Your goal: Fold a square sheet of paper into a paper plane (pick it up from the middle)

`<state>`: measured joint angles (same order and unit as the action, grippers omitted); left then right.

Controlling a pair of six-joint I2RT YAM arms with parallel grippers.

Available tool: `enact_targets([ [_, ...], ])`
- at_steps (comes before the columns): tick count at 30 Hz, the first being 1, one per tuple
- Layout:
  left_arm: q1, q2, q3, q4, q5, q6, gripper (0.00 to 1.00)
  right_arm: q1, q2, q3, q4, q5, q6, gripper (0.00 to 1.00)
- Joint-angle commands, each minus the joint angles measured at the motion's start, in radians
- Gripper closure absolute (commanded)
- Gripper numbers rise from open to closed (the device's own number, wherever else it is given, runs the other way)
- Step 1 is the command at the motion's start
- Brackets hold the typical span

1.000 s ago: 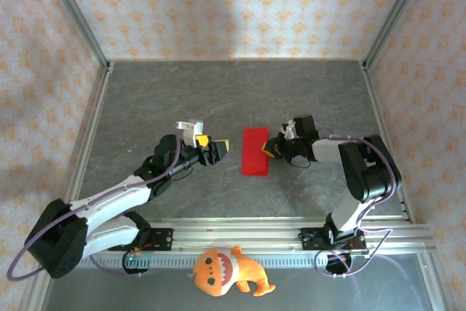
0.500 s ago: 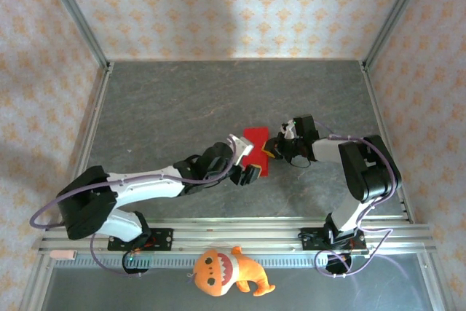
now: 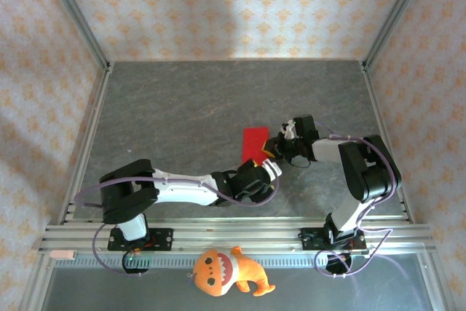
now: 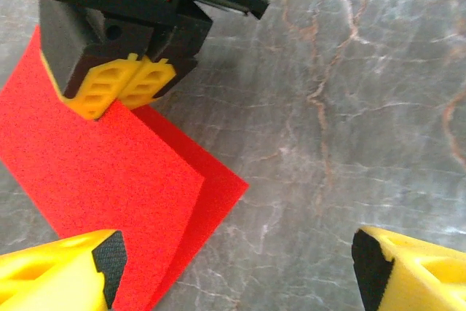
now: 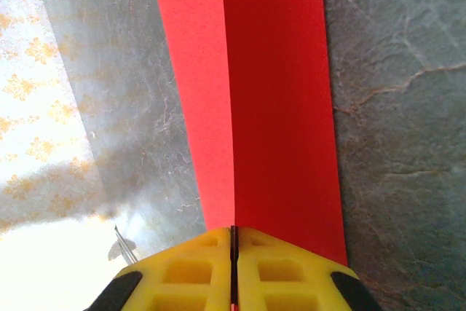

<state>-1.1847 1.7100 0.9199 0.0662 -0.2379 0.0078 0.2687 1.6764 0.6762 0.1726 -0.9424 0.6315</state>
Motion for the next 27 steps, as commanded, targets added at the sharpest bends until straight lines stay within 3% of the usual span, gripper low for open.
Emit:
enact_targets([
  [1, -0.009, 0.024, 0.037, -0.031, -0.187, 0.053, 0.15, 0.004, -0.009, 0.016, -0.011, 0.014, -0.007, 0.90],
  [4, -0.025, 0.044, 0.039, -0.011, -0.265, 0.088, 0.15, 0.004, -0.008, 0.018, -0.008, 0.013, -0.005, 0.90],
  [11, -0.031, 0.103, 0.062, 0.013, -0.303, 0.123, 0.16, 0.003, -0.009, 0.014, -0.005, 0.011, -0.003, 0.90],
  [18, -0.030, 0.143, 0.097, 0.032, -0.336, 0.163, 0.23, 0.004, -0.009, 0.008, 0.001, 0.009, 0.001, 0.90],
  [27, -0.030, 0.172, 0.121, 0.026, -0.342, 0.176, 0.40, 0.003, -0.009, 0.012, 0.004, 0.007, 0.002, 0.90],
])
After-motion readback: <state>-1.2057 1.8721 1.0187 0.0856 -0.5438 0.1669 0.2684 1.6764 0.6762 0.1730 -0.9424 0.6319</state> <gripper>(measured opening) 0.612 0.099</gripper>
